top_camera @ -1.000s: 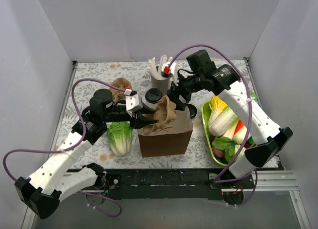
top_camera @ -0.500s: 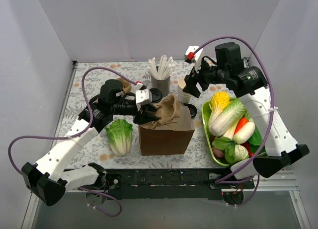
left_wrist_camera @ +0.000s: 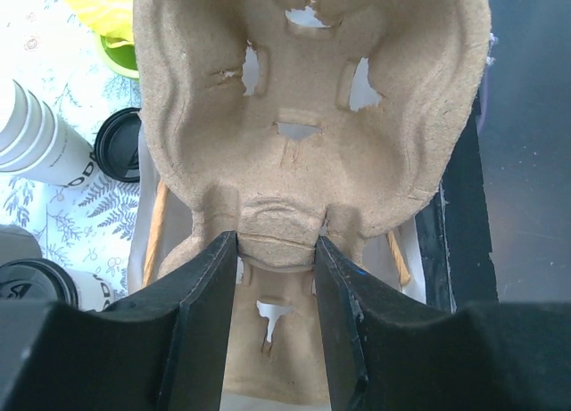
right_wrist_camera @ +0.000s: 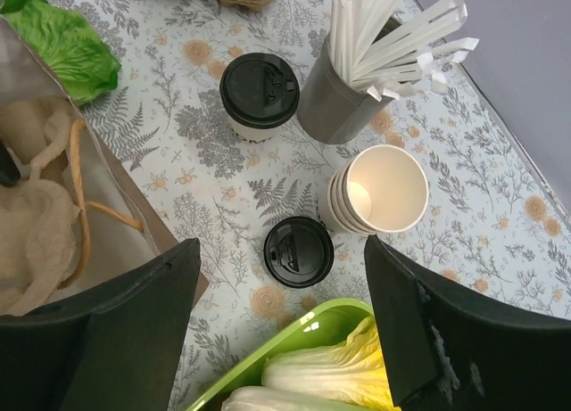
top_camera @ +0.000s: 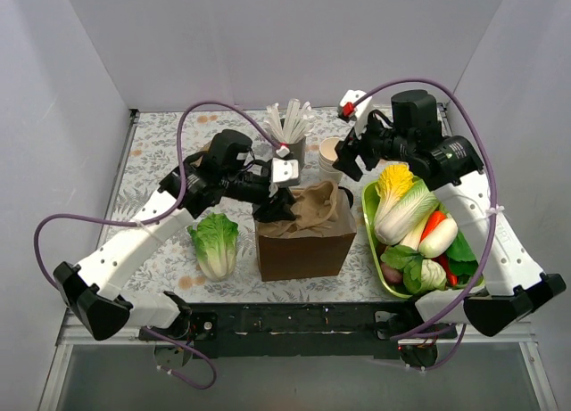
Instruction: Pack the takeout coffee
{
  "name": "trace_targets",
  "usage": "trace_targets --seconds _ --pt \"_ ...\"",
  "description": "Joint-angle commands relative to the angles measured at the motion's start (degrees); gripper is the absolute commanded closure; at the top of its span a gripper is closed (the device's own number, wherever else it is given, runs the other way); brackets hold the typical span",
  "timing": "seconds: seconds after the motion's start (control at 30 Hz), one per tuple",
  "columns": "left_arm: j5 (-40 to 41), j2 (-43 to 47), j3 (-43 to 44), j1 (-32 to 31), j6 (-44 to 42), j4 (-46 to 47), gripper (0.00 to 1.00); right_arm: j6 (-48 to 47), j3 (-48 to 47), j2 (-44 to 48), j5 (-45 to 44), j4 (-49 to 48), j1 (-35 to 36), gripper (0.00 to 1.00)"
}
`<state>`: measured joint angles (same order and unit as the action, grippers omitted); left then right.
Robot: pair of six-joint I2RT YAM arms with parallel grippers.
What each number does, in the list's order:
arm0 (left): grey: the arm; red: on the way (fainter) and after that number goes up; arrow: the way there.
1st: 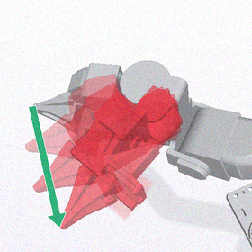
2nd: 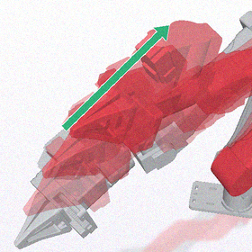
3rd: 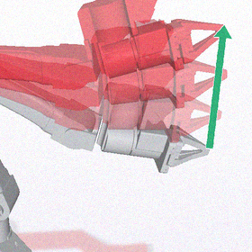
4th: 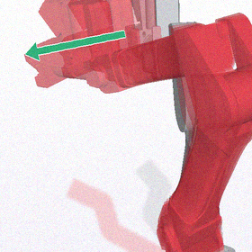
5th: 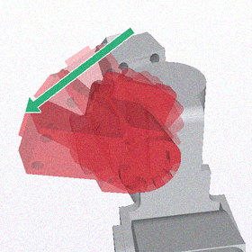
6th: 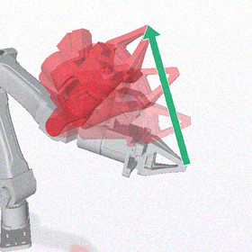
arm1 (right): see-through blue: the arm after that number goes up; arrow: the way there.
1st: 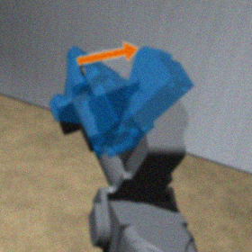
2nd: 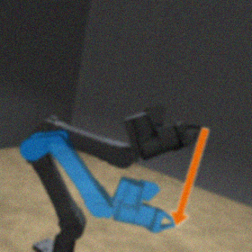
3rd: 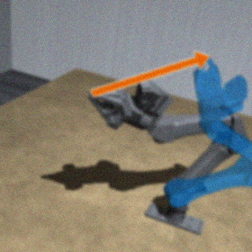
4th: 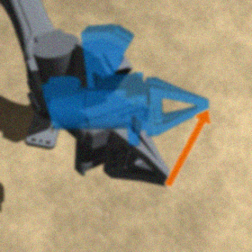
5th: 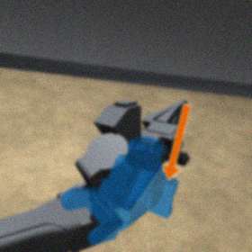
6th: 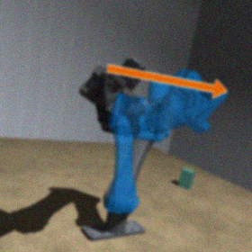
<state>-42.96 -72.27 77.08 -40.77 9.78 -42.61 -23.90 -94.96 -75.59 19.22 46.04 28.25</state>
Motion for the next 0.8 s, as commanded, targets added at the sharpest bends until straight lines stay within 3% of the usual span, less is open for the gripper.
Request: trace_targets --seconds 0.0,0.2,0.4,0.53,0.77 --pt "6.6 -3.4 7.8 -1.0 -2.8 -11.7 1.0 0.7 3.3 4.0 -2.2 -2.1 0.1 0.18" --pt "9.9 -5.6 12.4 -1.5 -0.6 -16.3 1.0 1.0 6.6 6.4 -2.5 -1.3 0.1 0.18" --pt "8.0 -6.5 11.6 -1.6 8.3 -12.9 1.0 1.3 10.0 8.6 -1.3 -0.8 -0.4 0.17" --pt "12.8 -7.9 12.0 -2.2 9.0 -12.1 1.0 1.1 11.6 10.1 1.8 0.4 -0.8 0.17" --pt "11.7 -5.0 9.4 -2.2 9.4 -9.0 1.0 -2.3 15.4 16.3 6.0 2.3 -0.7 0.18"
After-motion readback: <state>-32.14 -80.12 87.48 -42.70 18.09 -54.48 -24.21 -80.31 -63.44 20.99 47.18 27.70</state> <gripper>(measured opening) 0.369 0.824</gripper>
